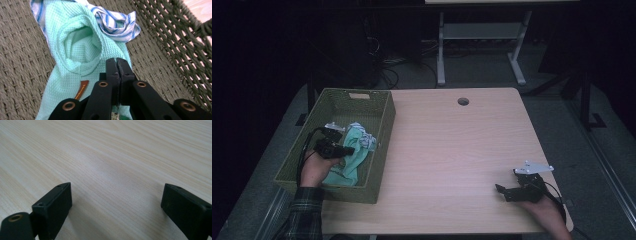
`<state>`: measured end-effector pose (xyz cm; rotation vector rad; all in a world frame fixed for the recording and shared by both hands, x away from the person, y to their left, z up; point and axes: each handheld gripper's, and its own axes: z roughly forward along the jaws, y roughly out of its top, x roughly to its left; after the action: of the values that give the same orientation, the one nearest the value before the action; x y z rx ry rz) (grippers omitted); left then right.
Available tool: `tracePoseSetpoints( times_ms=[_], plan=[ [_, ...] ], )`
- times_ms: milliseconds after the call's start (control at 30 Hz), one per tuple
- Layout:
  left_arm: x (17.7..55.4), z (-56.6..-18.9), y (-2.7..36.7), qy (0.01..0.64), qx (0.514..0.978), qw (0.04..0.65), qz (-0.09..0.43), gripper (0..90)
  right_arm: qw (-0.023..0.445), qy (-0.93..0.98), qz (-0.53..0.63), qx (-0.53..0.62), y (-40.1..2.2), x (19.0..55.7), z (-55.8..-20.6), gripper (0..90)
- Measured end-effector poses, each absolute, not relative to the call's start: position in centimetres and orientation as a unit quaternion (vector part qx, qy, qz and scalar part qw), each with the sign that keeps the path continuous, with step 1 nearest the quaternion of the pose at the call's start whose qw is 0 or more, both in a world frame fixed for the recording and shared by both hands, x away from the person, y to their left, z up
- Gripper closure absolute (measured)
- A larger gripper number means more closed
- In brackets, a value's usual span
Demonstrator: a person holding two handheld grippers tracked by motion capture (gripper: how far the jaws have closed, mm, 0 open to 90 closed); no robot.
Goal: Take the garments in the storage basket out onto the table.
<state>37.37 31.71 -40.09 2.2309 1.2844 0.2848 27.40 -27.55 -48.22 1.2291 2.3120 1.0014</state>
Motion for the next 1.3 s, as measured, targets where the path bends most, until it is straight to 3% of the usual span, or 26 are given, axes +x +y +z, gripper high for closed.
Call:
tracePoseSetpoints(
  times_ms=[1300],
  plan=[
    [36.1,-35.0,32.7,0.461,0.775,0.411,0.136,89.4,0.169,0.813,0.352,0.432,-27.6,27.4,-48.2,9.6]
  ],
)
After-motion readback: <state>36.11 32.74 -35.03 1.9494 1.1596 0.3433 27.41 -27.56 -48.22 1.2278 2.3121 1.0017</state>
